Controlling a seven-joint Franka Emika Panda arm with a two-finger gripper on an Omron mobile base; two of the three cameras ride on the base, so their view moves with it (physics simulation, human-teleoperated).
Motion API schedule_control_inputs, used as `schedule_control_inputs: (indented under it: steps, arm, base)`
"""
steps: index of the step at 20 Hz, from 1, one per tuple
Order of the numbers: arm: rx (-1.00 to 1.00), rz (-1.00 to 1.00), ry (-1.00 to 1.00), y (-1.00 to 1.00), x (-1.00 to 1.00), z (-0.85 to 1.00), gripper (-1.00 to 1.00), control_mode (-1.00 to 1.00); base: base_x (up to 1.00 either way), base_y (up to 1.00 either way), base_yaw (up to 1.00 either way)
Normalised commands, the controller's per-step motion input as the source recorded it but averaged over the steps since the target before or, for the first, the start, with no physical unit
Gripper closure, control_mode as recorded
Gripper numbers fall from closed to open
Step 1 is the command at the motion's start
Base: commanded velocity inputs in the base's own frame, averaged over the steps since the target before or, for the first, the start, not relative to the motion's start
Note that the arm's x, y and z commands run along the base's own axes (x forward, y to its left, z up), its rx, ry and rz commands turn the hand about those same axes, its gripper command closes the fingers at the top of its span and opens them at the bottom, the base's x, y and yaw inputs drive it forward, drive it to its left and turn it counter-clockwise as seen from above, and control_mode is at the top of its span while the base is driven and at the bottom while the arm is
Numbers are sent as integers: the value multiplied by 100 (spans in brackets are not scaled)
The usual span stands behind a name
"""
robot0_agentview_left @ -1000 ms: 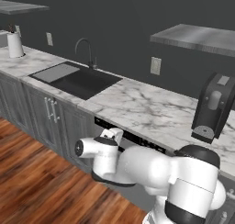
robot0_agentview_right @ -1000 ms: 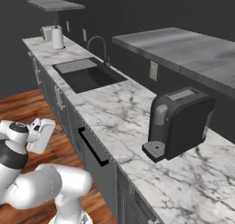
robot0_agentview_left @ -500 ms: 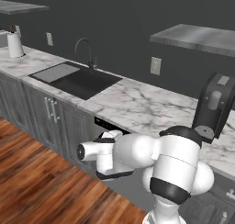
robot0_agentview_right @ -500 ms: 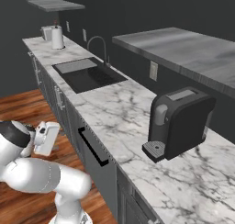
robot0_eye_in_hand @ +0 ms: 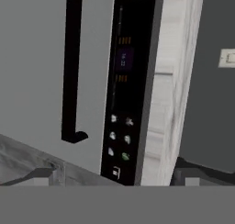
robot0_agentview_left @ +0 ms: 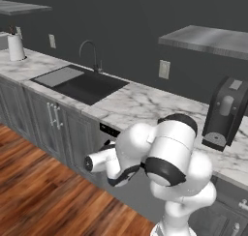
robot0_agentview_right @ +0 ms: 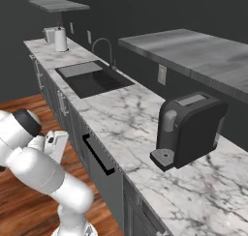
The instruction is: Open the dishwasher door and pull out the top rack.
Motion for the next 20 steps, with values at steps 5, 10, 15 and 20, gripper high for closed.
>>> schedule_control_inputs:
  steps: [5,10,15,20]
  arm:
    - [-7,0,0,0,23,-31,-100,-100]
    - [-6,-1,0,0,30,-28,-100,-100]
    - [-7,-2,0,0,32,-30,-100,-100]
    - [-7,-3,0,0,28,-36,-100,-100]
  base:
    - [0,0,0]
    - [0,0,0]
    - [0,0,0]
    - [0,0,0]
